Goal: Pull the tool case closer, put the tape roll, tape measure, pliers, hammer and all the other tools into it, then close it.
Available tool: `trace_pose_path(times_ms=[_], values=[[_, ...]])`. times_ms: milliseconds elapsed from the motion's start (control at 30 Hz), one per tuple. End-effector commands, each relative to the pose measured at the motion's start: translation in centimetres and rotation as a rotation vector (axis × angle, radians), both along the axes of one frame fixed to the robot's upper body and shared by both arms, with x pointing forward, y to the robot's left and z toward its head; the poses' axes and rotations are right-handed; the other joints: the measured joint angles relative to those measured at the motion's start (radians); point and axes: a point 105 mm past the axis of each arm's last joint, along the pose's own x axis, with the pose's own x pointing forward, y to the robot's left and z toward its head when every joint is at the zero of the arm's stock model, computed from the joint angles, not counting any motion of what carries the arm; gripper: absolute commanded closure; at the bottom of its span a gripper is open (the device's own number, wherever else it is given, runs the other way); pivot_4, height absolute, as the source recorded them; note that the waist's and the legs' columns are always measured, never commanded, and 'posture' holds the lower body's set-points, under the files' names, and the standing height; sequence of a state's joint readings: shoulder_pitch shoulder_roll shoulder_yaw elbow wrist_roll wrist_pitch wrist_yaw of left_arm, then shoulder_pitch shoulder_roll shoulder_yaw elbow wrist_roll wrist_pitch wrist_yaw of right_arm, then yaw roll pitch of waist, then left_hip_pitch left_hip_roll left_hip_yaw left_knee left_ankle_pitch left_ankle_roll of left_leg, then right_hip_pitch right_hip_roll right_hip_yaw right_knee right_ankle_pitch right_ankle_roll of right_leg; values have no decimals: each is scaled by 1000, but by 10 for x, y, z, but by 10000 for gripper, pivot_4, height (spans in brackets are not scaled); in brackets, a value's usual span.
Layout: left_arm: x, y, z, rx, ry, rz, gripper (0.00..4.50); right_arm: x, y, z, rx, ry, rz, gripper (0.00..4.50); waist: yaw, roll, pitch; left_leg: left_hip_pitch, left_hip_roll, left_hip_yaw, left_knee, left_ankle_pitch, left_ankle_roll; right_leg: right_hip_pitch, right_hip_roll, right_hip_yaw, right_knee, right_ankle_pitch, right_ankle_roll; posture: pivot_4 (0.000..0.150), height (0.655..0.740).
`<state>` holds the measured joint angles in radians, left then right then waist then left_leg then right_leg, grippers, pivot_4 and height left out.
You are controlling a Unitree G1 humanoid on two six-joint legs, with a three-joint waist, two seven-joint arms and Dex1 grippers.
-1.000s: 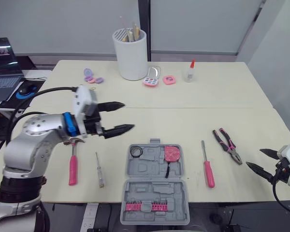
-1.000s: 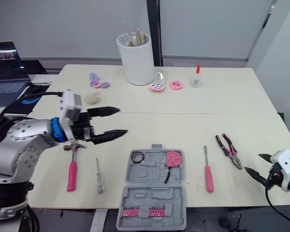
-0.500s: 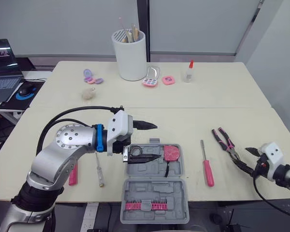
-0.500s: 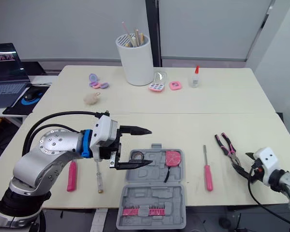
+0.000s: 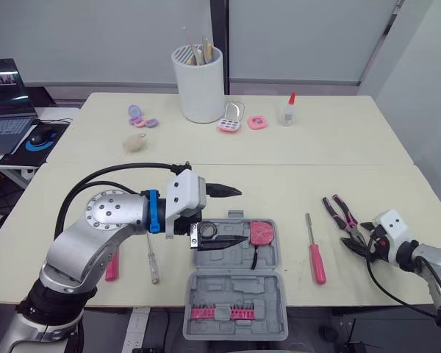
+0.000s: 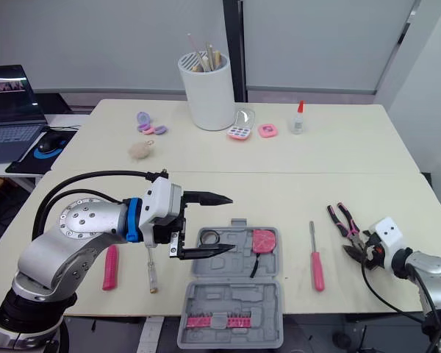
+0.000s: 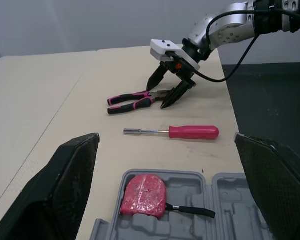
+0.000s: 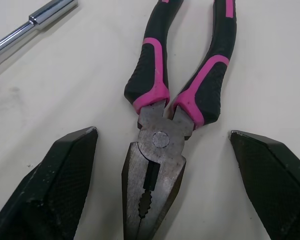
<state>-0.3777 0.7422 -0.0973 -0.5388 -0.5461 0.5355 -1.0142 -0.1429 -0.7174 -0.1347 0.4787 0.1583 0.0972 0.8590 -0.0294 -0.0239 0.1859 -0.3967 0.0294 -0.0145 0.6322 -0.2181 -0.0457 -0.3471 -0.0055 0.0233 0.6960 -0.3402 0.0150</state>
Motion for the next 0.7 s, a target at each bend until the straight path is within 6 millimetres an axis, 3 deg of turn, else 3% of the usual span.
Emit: trace_pose_path(times_ms=[33,167,400,533,700], values=[[0,-1,9,-5,-35,-6,0,-3,-3,-9,6,31,-34,6591,0,0,0,0,0,0,0,0,0,1,0,0,0,0,0,1500,7400],[1,-2,10,-7,-39,-10,0,-3,-6,-9,-2,23,-54,19082,0,0,0,0,0,-1,0,0,0,1,0,0,0,0,0,1500,7400],[-2,-3,9,-7,-37,-17,0,-9,0,-11,23,16,-38,31127,1,0,0,2,0,-1,0,0,0,3,0,-1,-1,0,0,1500,7400],[-1,0,6,-6,-28,-7,0,-10,2,-5,27,-15,-25,32530,1,0,0,1,0,-2,0,0,0,3,0,-2,-1,0,0,1500,7400],[4,6,7,-62,-43,31,0,1,7,20,33,-91,-5,32530,1,0,0,1,0,-2,0,0,0,3,0,-2,-2,0,0,1500,7400]])
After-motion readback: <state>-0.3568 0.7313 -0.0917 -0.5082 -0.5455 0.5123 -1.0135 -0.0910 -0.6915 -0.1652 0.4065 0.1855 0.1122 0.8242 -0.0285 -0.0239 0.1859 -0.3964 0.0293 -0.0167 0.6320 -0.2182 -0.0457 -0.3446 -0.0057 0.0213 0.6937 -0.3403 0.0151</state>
